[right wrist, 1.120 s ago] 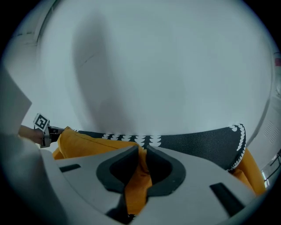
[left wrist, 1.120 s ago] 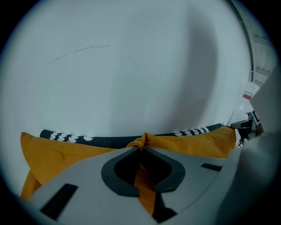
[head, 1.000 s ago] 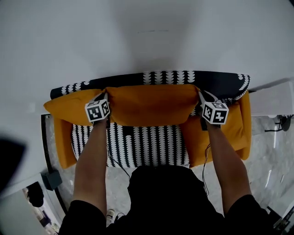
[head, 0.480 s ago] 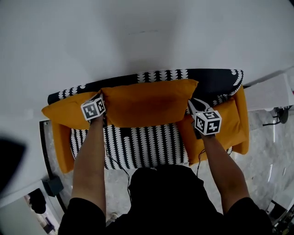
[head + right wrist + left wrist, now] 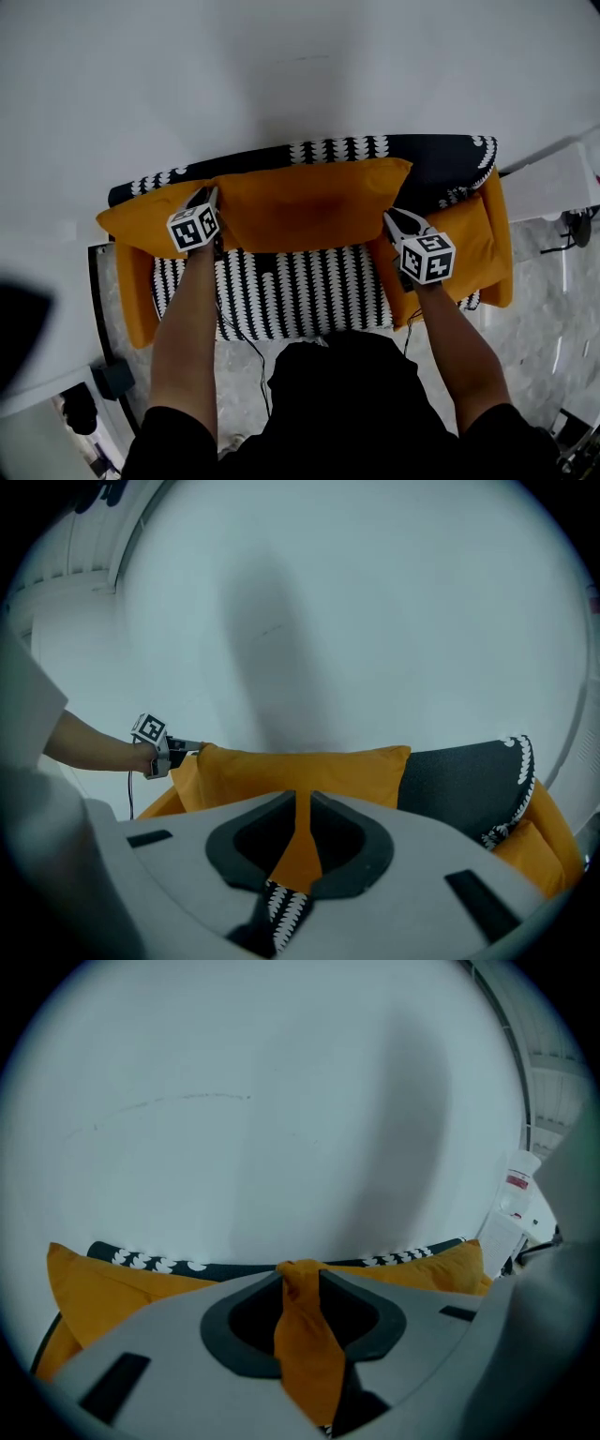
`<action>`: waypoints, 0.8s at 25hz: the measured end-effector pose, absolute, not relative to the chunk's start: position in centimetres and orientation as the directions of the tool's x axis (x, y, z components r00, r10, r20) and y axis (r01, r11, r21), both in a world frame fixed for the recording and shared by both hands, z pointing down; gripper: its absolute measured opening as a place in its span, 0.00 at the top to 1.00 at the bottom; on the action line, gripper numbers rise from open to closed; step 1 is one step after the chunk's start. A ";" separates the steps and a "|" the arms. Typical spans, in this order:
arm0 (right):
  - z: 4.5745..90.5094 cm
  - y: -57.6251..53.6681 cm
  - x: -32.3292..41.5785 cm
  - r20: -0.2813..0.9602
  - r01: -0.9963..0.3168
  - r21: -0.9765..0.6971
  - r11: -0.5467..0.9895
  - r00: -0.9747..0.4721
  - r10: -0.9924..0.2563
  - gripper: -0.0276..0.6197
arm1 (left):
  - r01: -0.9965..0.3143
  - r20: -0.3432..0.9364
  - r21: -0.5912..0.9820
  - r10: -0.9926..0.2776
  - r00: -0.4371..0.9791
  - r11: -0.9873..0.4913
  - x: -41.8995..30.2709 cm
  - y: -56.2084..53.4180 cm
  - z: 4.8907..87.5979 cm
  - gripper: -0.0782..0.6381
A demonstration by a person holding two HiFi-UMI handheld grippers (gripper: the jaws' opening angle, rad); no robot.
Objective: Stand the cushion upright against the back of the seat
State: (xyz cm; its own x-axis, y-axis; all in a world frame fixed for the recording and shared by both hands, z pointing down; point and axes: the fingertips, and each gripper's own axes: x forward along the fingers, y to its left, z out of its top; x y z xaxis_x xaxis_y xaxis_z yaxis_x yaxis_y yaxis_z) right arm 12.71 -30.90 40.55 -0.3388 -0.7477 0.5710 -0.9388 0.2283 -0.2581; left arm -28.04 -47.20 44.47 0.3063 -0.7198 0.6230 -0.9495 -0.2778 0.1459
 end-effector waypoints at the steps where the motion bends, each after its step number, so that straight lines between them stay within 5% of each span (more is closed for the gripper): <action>1: 40.3 -30.5 12.5 0.569 -0.939 -0.260 0.225 -0.337 -0.750 0.88 | -0.949 0.615 0.146 -0.726 0.308 -0.280 -28.4 -47.0 43.8 0.71; 16: 33.5 -26.5 8.6 0.474 -0.920 -0.287 0.266 -0.378 -0.795 0.88 | -0.916 0.507 0.177 -0.764 0.399 -0.361 -28.7 -39.2 36.5 0.72; 20: 30.8 -24.1 7.1 0.431 -0.898 -0.314 0.306 -0.423 -0.797 0.89 | -0.894 0.481 0.147 -0.759 0.438 -0.423 -28.5 -36.2 33.7 0.82</action>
